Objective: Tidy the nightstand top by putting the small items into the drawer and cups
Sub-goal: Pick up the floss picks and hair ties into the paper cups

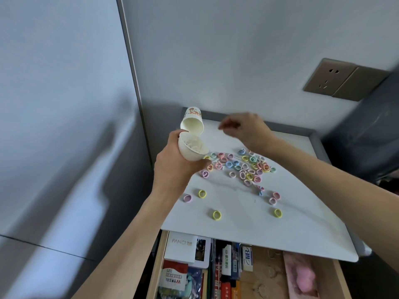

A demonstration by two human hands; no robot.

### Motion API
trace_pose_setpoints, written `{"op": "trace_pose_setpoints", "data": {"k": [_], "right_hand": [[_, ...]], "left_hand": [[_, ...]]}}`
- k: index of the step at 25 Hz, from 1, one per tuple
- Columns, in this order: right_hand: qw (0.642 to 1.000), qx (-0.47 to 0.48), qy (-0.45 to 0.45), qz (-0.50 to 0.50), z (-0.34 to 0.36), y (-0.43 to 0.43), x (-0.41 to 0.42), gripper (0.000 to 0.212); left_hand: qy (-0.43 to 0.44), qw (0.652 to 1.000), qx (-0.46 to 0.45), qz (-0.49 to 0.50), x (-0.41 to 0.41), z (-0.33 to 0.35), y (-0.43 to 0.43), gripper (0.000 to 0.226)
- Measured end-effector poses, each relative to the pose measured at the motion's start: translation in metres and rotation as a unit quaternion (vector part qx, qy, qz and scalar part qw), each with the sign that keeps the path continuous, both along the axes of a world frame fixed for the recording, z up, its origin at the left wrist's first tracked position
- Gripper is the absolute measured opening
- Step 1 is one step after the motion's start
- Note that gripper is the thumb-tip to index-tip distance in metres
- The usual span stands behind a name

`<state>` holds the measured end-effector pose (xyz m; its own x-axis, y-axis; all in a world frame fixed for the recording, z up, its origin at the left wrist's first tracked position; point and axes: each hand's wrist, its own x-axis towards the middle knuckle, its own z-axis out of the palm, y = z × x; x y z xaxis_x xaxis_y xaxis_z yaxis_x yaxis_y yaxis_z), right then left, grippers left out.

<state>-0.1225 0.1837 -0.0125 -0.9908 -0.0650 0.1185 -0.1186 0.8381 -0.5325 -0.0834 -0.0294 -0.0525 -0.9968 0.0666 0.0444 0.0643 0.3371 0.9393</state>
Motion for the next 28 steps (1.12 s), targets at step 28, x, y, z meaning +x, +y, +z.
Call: {"op": "trace_pose_setpoints", "data": {"k": [28], "right_hand": [[0.943, 0.222, -0.172, -0.177, -0.079, 0.013, 0.034, 0.018]], "left_hand": [[0.016, 0.999, -0.021, -0.022, 0.003, -0.002, 0.007, 0.071]]}}
